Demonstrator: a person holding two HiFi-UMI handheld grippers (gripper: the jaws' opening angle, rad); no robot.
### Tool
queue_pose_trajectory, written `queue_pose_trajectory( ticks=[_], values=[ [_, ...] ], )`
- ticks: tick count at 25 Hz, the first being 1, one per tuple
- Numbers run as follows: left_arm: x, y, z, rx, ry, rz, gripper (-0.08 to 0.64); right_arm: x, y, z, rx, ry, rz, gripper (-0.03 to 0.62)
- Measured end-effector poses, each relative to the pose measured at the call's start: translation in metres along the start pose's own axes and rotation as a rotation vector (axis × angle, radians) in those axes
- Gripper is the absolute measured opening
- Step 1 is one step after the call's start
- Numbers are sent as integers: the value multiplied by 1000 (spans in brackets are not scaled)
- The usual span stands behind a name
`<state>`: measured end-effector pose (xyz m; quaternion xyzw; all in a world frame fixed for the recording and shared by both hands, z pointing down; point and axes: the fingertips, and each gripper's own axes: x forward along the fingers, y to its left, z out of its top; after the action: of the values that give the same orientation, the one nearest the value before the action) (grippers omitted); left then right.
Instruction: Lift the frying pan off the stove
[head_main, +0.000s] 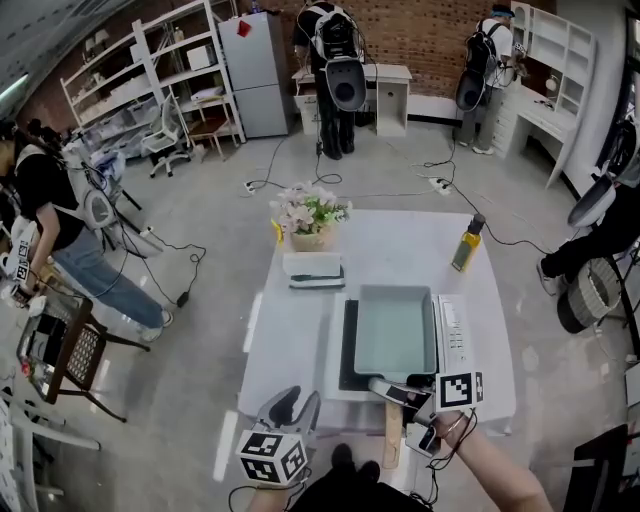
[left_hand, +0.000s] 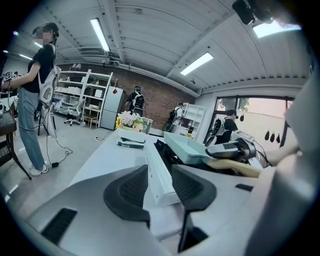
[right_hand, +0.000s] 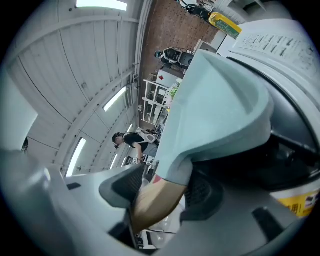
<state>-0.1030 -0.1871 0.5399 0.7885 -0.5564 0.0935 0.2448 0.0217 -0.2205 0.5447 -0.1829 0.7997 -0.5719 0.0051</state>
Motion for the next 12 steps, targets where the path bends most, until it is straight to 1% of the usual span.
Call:
queue_pose_trajectory(
  ticks=[3,6,12],
  values=[
    [2,-8,3,-3,3,-26,147,0,-1,0,3,6,3,237],
    [6,-23,10,-11,4,-81,147,0,0,1,15,-2,14,230],
    [14,-69,14,-104,42,-274,149,0,2,0,34,5,30,219]
  ],
)
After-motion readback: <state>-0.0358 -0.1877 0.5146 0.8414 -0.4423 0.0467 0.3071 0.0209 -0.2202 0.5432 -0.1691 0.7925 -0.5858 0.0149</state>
